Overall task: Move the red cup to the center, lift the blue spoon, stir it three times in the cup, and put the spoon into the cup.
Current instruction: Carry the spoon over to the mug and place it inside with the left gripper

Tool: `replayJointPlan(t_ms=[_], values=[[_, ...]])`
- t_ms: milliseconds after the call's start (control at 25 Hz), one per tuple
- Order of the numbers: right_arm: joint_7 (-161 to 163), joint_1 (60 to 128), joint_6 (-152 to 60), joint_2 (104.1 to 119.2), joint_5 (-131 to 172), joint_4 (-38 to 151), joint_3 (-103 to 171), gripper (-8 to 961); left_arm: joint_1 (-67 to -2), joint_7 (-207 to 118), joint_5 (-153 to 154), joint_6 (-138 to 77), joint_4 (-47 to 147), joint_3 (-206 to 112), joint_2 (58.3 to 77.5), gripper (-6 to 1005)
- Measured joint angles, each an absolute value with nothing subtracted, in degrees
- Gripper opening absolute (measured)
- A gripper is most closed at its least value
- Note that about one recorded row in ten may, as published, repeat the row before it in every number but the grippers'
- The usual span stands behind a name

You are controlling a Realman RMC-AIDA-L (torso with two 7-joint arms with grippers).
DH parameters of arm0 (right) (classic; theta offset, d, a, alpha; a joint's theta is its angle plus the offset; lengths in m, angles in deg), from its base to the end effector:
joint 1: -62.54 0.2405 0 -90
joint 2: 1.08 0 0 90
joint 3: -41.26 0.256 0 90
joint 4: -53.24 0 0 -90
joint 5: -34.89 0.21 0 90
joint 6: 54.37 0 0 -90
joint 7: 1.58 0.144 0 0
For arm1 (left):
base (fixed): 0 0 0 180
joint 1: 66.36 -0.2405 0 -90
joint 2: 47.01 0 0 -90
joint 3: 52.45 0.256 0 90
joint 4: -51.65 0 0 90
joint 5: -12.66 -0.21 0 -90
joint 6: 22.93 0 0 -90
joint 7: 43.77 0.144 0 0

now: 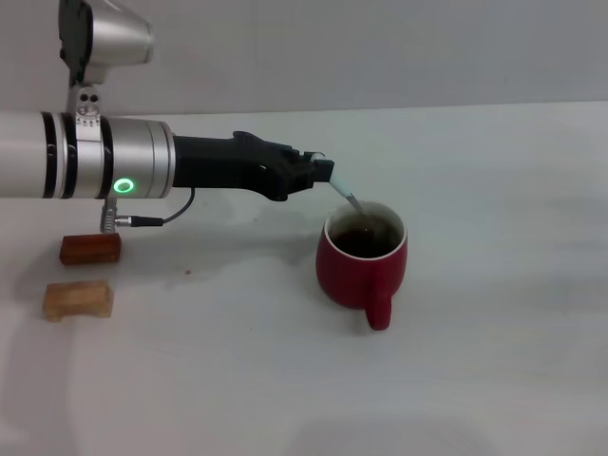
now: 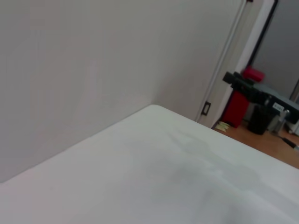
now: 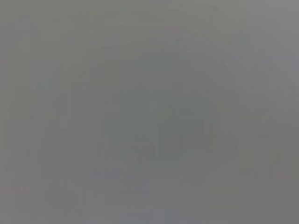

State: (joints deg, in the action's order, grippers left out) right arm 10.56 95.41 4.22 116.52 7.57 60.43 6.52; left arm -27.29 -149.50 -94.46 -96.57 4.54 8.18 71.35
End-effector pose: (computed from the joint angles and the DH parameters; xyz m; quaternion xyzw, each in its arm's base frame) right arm 0.3547 0.3821 0.0736 -0.5719 0.2682 0.2846 0.7211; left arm -0.1711 0.3973 -0.0102 -0.9373 -0.2545 -0.2007 0.1283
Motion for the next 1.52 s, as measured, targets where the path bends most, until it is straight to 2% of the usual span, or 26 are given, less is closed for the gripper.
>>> replayJointPlan(t_ms=[680, 1520], values=[[10.62, 97.00, 3.87, 116.60, 7.56, 59.96, 6.09, 462, -32.09, -149.41, -92.53, -97.17, 4.02, 7.01, 70.85, 143], [10.64, 98.11, 3.62, 116.35, 7.47, 59.92, 6.02, 461, -29.81, -148.65, -88.84, -93.74, 4.77, 14.53, 71.28, 144]])
